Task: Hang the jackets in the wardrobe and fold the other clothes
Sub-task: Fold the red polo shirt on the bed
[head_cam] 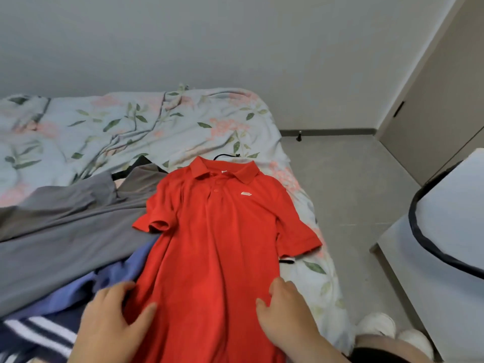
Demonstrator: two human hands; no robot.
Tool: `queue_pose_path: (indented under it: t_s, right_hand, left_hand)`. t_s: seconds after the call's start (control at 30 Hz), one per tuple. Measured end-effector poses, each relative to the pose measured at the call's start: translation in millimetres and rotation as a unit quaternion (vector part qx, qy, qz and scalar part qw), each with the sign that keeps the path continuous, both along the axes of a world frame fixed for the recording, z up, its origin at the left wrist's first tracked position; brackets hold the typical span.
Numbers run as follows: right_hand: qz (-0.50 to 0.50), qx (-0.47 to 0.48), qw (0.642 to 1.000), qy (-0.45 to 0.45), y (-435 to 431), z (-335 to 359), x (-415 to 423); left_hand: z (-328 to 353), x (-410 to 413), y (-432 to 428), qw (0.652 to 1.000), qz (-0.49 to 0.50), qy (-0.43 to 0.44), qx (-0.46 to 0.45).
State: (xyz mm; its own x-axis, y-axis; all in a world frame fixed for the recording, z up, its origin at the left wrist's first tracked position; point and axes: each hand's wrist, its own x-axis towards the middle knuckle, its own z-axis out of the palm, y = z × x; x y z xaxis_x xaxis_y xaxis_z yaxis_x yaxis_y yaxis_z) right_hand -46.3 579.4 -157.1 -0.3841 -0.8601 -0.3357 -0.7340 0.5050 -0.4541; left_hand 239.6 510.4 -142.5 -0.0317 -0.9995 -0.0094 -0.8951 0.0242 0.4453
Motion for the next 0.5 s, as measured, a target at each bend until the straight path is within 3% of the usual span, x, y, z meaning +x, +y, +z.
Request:
queue_pose_path:
  t_s: [0.1,0.27,0.4,0.5]
  right_hand:
    - [-0.069,0.020,0.997,-0.009,21,0,3]
    - [-0.104,0.043,0.972,-0.205,43,2,-10]
    - [-0.223,-0.001,0.868,-0.444,56,12,-14]
    - [-0.294,-0.056,0.806,-0.510,59,22,-22]
  left_hand:
    - [-18,10,25,0.993,0.012,-0.025,0.111]
    - [-28,9,29,0.996,0.009,0.053,0.078]
    - [-23,17,24,0.984,0.083,0.148,0.051]
    - [-15,32,20,0.971,0.121,0.203,0.024]
